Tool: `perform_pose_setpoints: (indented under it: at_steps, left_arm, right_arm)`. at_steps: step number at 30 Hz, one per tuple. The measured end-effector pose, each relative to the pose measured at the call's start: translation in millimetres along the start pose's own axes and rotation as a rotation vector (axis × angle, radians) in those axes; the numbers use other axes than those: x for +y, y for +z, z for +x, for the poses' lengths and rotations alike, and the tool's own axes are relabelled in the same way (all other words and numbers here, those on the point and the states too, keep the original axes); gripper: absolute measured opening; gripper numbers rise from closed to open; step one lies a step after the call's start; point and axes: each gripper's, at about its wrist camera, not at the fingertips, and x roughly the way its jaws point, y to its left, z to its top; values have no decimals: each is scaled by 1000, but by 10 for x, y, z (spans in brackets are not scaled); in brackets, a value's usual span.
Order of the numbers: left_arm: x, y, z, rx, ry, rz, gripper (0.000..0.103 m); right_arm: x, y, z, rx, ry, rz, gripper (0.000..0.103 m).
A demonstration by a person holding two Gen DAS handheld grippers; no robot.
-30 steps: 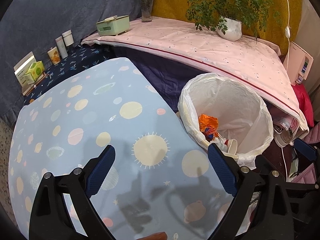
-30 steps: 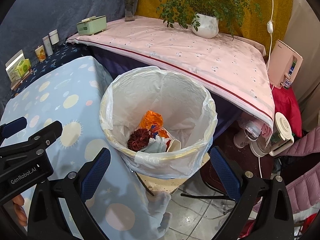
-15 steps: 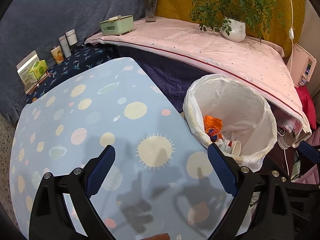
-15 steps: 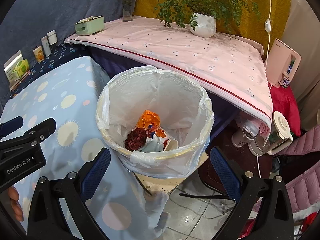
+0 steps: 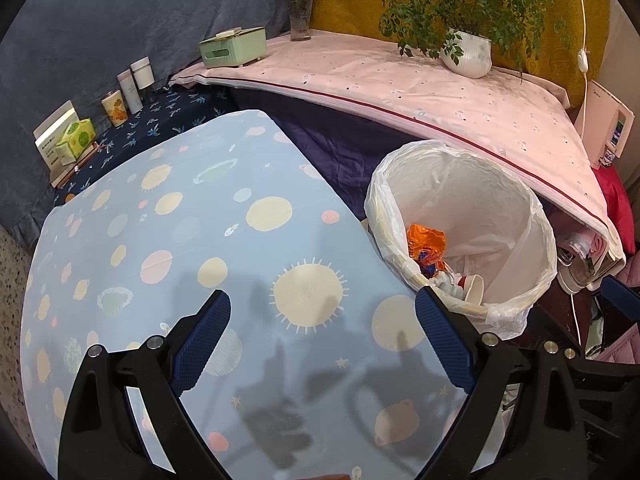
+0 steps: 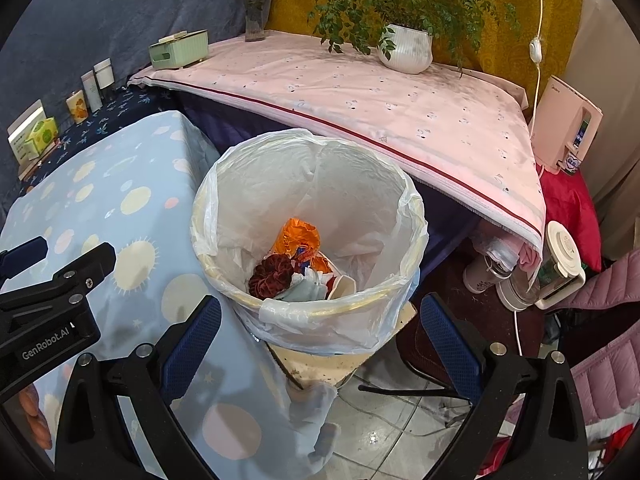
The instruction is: Collect trash
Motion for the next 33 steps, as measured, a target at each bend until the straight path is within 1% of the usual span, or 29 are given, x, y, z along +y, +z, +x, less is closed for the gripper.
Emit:
perform_pose_setpoints:
  at_steps: [7,33]
  left_arm:
    - [-9,-34,55,28,-5,-8,89]
    - [-80,-29,42,23,-9,10,89]
  right_arm:
    - [-7,-19,7,3,-1,2,96]
    - [-61,-42,14,4,-7,13,96]
